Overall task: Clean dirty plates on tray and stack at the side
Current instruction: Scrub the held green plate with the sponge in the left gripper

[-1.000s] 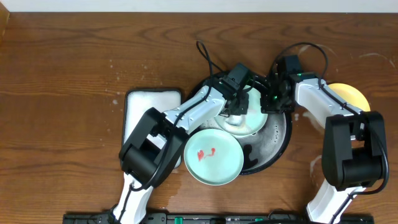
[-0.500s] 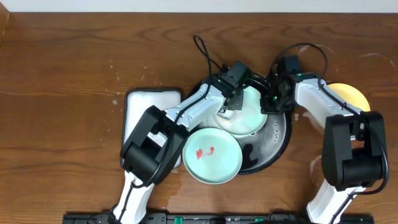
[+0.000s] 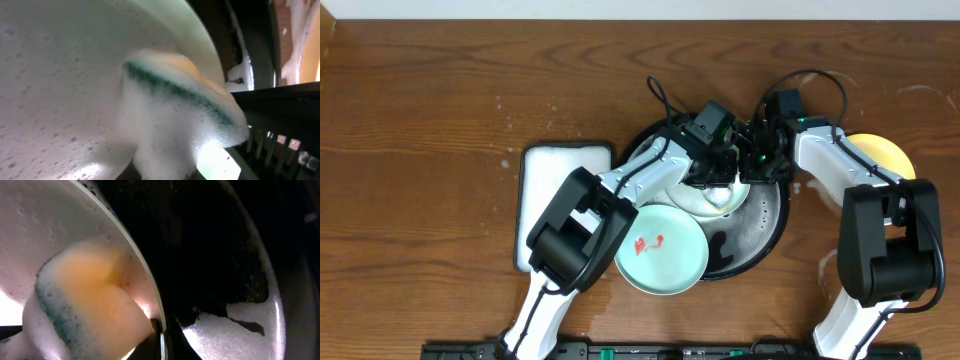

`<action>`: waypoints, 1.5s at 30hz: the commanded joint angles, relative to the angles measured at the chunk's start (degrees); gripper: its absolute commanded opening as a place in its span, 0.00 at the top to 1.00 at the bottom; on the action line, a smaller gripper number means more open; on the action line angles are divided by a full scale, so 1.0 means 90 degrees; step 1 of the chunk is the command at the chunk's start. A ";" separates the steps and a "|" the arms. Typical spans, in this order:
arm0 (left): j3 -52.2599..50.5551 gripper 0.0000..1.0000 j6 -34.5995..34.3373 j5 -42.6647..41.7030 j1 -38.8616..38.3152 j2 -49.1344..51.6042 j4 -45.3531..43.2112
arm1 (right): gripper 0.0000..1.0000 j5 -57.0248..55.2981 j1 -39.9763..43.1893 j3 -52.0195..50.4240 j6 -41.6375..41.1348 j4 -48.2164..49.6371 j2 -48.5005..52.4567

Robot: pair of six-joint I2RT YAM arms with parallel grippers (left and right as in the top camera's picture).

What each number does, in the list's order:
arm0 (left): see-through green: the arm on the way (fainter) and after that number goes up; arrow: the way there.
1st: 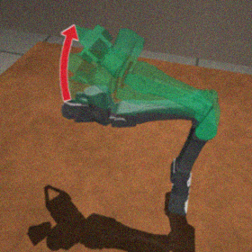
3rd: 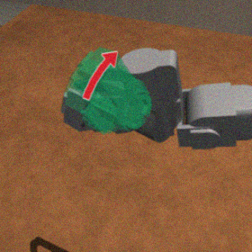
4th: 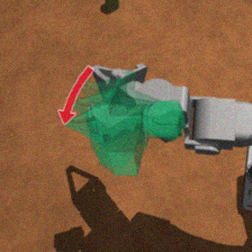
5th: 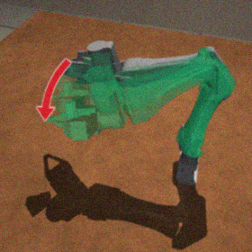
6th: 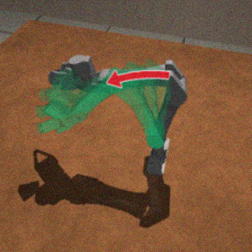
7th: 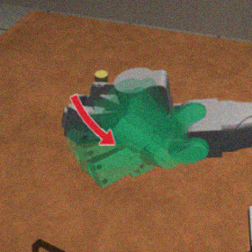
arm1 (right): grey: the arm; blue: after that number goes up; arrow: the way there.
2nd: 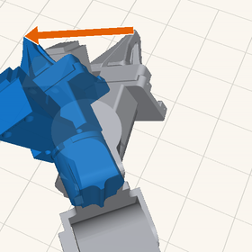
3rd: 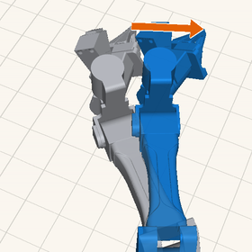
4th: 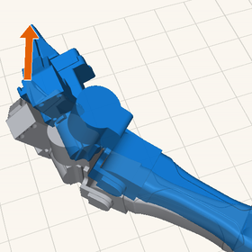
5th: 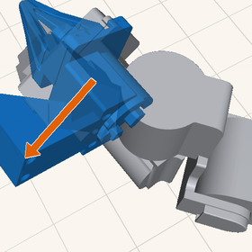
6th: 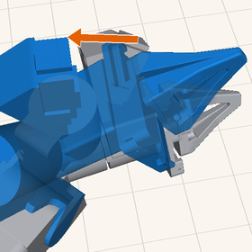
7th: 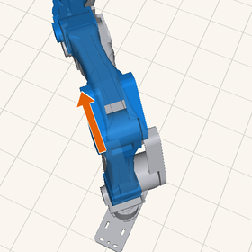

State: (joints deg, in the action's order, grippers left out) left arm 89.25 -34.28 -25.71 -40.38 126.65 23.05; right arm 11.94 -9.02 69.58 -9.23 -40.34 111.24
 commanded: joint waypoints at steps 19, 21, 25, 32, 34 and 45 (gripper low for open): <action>-0.0087 0.93 0.0908 0.3580 0.0282 0.0491 0.1375 | 0.99 -0.0109 -0.0129 -0.0245 0.0010 -0.0092 0.0226; -0.0087 0.93 0.0590 0.2412 0.0117 0.0493 0.1086 | 0.99 -0.0109 -0.0129 -0.0245 0.0010 -0.0095 0.0226; -0.0087 0.92 -0.0024 0.0656 -0.0163 0.0493 0.0539 | 0.99 -0.0109 -0.0129 -0.0245 0.0010 -0.0121 0.0226; -0.0087 0.92 -0.0238 0.0226 -0.0335 0.0493 0.0799 | 0.99 -0.0109 -0.0129 -0.0245 0.0012 -0.0189 0.0226; -0.0087 0.92 -0.0148 0.0500 -0.0228 0.0493 0.1086 | 0.99 -0.0109 -0.0129 -0.0245 0.0012 -0.0189 0.0226; -0.0085 0.92 0.1600 0.4442 0.0624 0.0493 0.1115 | 0.99 -0.0109 -0.0129 -0.0245 0.0012 -0.0182 0.0226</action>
State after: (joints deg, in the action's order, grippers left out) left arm 92.12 -29.26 -5.17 -38.61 125.82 34.81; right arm 12.12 -9.02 69.58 -9.21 -40.88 111.24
